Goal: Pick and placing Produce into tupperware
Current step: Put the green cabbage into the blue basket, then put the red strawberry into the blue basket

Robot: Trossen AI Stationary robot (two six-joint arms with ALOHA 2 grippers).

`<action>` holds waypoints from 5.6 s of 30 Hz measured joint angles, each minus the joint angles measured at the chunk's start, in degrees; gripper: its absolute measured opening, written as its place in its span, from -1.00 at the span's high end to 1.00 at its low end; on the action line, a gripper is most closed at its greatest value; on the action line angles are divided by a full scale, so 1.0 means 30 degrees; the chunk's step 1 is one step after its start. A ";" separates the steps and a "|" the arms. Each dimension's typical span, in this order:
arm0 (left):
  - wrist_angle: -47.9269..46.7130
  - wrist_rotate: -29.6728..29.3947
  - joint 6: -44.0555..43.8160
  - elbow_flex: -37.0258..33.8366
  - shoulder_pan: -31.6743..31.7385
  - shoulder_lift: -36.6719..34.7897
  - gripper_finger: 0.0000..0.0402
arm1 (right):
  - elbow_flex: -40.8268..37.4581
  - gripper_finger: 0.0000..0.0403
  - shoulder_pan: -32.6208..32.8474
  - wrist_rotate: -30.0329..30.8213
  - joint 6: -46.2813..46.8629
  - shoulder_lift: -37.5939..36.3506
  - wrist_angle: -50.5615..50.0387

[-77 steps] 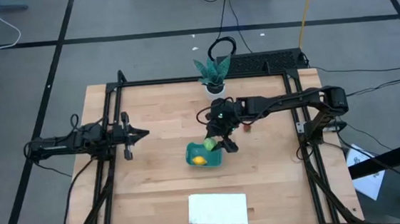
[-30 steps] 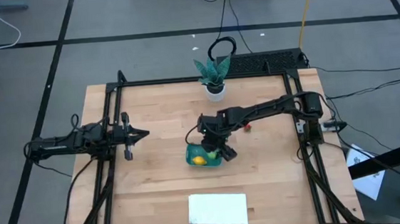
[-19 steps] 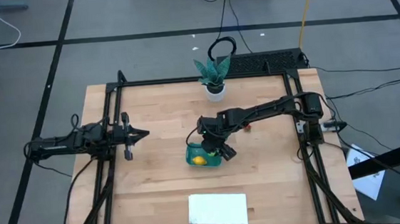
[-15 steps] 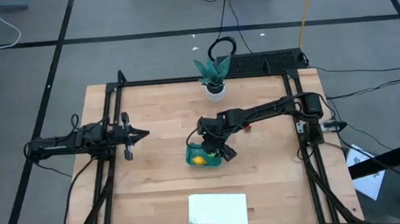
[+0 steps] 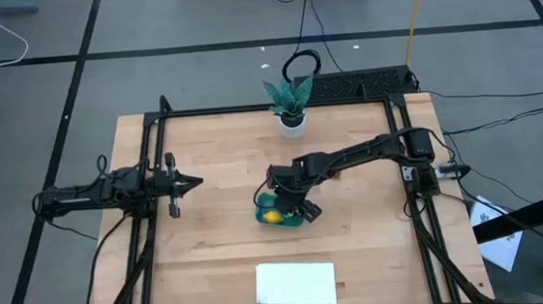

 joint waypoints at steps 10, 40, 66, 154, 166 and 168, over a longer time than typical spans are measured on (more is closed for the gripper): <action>-0.0062 -0.0007 0.0007 0.0000 0.0000 0.0000 0.87 | 0.0000 -0.13 0.0000 -0.0074 -0.0599 -0.0005 -0.0226; -0.0084 -0.0015 0.0007 0.0000 0.0000 0.0000 0.87 | 0.0000 -0.16 -0.0308 -0.0917 0.0136 -0.0005 -0.0958; -0.0186 -0.0015 0.0015 0.0000 -0.0007 -0.0007 0.87 | 0.0087 -0.15 -0.0668 -0.0532 0.0596 0.1080 -0.1933; -0.0280 -0.0013 0.0007 0.0007 -0.0004 -0.0005 0.87 | 0.0590 -0.36 0.0515 0.6037 0.1878 -0.0851 -0.1828; -0.0288 -0.0007 0.0007 0.0007 0.0000 -0.0005 0.87 | 0.0597 0.49 0.0508 0.5949 0.1484 -0.1113 -0.1835; -0.0288 -0.0007 0.0007 0.0007 -0.0002 -0.0002 0.87 | 0.0597 0.68 0.0508 0.5935 0.1475 -0.1113 -0.1837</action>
